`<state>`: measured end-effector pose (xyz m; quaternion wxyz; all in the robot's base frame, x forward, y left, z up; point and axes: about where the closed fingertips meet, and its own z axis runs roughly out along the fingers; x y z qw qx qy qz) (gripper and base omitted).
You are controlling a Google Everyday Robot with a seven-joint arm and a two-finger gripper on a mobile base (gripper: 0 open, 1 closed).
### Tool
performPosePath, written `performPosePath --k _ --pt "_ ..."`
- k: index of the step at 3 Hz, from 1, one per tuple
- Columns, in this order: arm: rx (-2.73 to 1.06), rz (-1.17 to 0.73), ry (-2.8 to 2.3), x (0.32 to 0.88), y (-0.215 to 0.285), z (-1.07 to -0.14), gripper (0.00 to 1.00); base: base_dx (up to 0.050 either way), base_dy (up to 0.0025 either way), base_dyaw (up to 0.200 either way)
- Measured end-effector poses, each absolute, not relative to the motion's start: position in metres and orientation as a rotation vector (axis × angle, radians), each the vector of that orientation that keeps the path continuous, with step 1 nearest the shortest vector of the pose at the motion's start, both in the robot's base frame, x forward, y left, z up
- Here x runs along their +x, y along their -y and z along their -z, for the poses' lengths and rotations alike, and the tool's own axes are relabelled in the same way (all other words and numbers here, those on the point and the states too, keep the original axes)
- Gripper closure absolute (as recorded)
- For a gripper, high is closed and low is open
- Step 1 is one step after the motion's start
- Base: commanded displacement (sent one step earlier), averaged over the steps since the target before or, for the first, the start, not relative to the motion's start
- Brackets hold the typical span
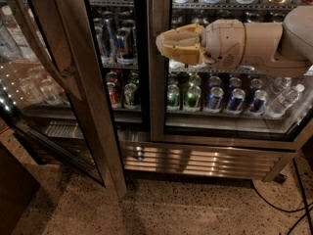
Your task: Open left fridge door
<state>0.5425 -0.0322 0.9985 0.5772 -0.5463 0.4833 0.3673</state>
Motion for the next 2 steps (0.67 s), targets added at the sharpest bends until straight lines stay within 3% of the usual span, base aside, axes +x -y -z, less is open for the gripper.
performPosePath --k 2 --pt "-1.278 -0.860 -1.131 0.5425 0.0322 -0.9985 1.00 -0.050 0.00000 0.000"
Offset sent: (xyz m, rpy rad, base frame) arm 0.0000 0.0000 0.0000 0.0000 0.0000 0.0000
